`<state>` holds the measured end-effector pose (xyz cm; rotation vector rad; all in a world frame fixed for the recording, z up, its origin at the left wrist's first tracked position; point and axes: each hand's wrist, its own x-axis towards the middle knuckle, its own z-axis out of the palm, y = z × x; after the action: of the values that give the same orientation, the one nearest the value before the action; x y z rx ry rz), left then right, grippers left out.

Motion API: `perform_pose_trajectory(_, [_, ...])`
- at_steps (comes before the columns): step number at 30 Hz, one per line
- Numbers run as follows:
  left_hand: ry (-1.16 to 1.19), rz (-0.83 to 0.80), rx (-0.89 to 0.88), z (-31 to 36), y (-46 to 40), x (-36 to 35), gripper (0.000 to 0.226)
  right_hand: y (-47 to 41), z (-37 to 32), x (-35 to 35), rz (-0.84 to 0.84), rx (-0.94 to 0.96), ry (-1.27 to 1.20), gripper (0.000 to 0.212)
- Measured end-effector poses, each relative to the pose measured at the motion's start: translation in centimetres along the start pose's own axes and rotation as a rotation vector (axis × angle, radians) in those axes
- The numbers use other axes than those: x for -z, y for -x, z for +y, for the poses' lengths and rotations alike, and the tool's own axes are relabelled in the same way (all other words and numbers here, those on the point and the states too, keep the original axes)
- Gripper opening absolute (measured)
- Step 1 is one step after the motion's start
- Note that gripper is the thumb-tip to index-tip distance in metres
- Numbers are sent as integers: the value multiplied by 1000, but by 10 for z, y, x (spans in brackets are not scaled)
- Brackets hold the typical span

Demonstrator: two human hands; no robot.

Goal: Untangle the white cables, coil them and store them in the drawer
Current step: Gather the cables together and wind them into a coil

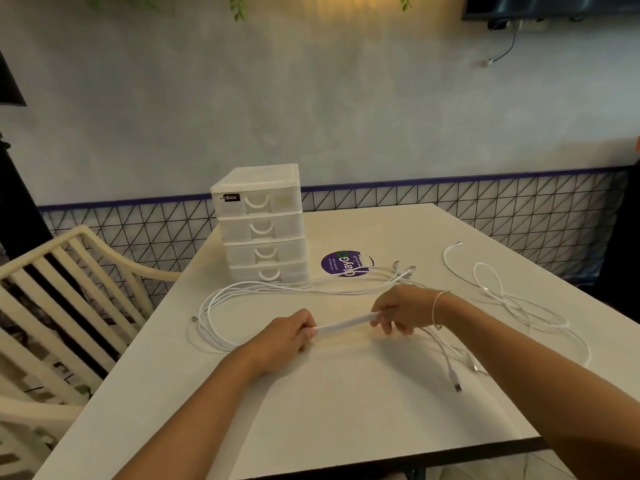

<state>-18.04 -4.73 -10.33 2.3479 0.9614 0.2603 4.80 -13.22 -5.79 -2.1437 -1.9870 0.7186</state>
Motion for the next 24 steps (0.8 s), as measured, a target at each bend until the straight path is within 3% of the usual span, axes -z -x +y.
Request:
perform_pose_trajectory(5, [-87, -10, 15, -6, 1, 9, 15, 2, 8, 1, 85, -6, 191, 27])
perform_pose_trajectory(10, [-91, 100, 34, -19, -3, 12, 21, 18, -17, -16, 11, 144, 237, 26])
perform_pose_trajectory(16, [-180, 14, -142, 2, 4, 7, 22, 8, 1, 3, 143, -48, 374, 29])
perform_pose_trajectory(24, [-289, 61, -111, -27, 12, 16, 29, 2, -7, -10, 153, -22, 259, 29])
